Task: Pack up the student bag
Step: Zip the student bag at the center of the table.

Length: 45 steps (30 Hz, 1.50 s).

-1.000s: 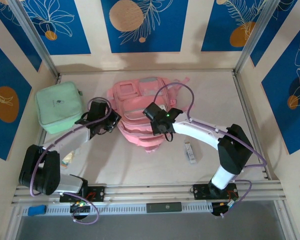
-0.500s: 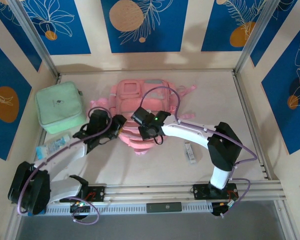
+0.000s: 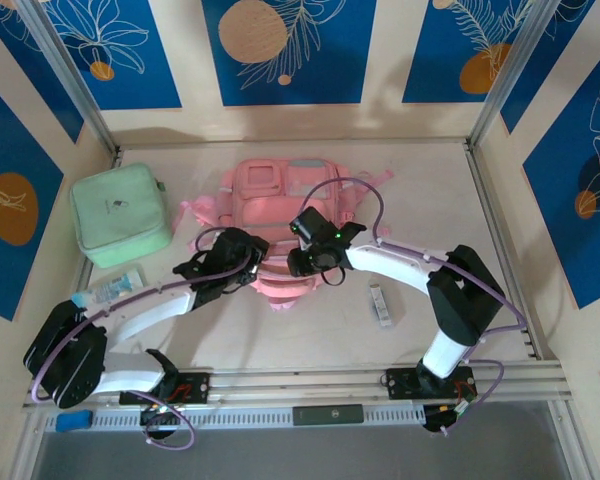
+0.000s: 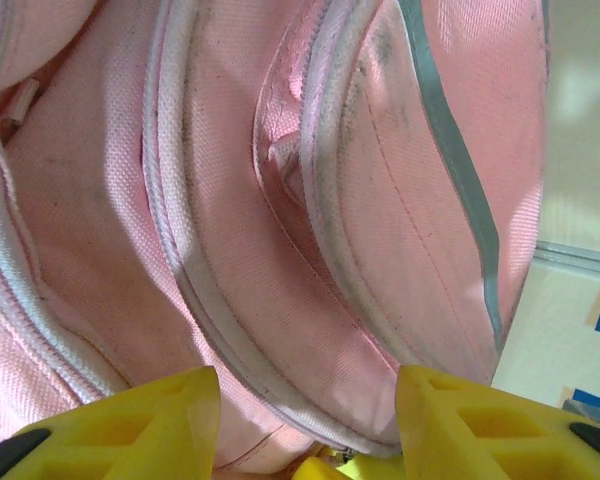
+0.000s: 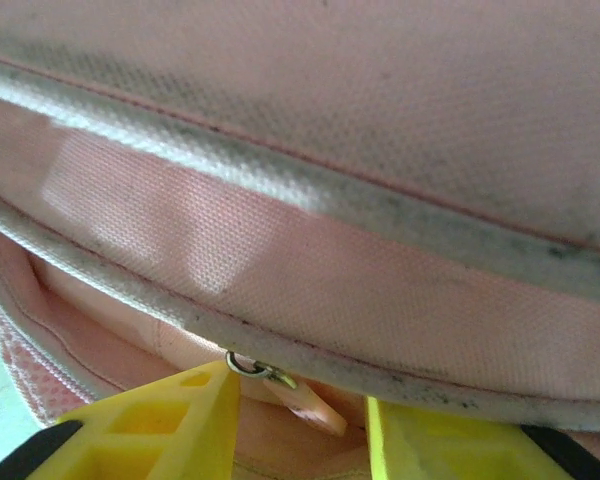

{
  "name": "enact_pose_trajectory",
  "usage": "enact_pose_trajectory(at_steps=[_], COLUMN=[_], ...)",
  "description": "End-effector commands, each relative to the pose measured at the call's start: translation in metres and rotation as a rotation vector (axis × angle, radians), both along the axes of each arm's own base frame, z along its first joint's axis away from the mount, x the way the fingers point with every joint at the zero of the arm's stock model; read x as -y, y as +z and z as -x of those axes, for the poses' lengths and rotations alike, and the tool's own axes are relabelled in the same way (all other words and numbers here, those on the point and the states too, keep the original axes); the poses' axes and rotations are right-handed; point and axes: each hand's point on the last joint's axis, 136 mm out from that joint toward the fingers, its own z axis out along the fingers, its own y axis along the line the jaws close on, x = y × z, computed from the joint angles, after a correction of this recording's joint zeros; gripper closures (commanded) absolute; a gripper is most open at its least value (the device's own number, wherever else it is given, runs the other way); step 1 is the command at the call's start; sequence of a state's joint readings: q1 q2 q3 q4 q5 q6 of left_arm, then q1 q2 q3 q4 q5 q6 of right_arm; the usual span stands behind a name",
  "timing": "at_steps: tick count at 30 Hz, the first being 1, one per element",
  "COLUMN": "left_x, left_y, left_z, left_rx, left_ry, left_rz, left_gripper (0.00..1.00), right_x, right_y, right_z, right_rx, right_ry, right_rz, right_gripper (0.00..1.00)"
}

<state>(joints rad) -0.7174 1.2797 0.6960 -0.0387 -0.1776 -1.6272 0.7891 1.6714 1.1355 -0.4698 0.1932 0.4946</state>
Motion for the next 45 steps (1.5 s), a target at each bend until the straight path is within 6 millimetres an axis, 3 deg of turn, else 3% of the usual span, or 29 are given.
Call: enact_pose_trajectory(at_steps=[1, 5, 12, 18, 21, 26, 30, 37, 45], left_x=[-0.002, 0.004, 0.003, 0.002, 0.002, 0.002, -0.003, -0.017, -0.049], left_y=[0.003, -0.003, -0.022, -0.025, -0.023, -0.021, -0.017, -0.019, -0.012], left_z=[-0.003, -0.001, 0.001, -0.007, -0.011, -0.015, -0.016, -0.017, -0.014], left_rx=[-0.006, -0.023, -0.059, -0.033, -0.024, -0.013, -0.003, -0.015, -0.027], left_ry=[0.084, 0.118, 0.197, 0.226, 0.229, 0.228, 0.222, 0.214, 0.203], left_rz=[-0.007, -0.004, -0.005, -0.029, -0.032, -0.032, -0.046, -0.068, -0.093], left_gripper=[0.53, 0.53, 0.6, 0.76, 0.77, 0.89, 0.98, 1.0, 1.0], right_x=[-0.013, -0.022, -0.027, -0.032, -0.037, -0.039, -0.035, -0.017, 0.053], right_y=[0.005, 0.004, 0.021, 0.014, 0.009, -0.002, -0.003, 0.018, 0.014], right_z=[-0.004, -0.006, -0.003, 0.002, 0.002, -0.007, -0.014, -0.015, -0.015], right_rx=[0.017, 0.056, 0.115, 0.111, 0.128, 0.134, 0.174, 0.225, 0.171], right_ry=[0.069, 0.122, 0.158, 0.182, 0.202, 0.194, 0.187, 0.124, -0.053], right_rz=[-0.094, -0.097, -0.134, -0.108, -0.084, -0.034, 0.031, 0.092, 0.236], right_gripper=[0.61, 0.63, 0.82, 0.85, 0.84, 0.79, 0.84, 0.99, 1.0])
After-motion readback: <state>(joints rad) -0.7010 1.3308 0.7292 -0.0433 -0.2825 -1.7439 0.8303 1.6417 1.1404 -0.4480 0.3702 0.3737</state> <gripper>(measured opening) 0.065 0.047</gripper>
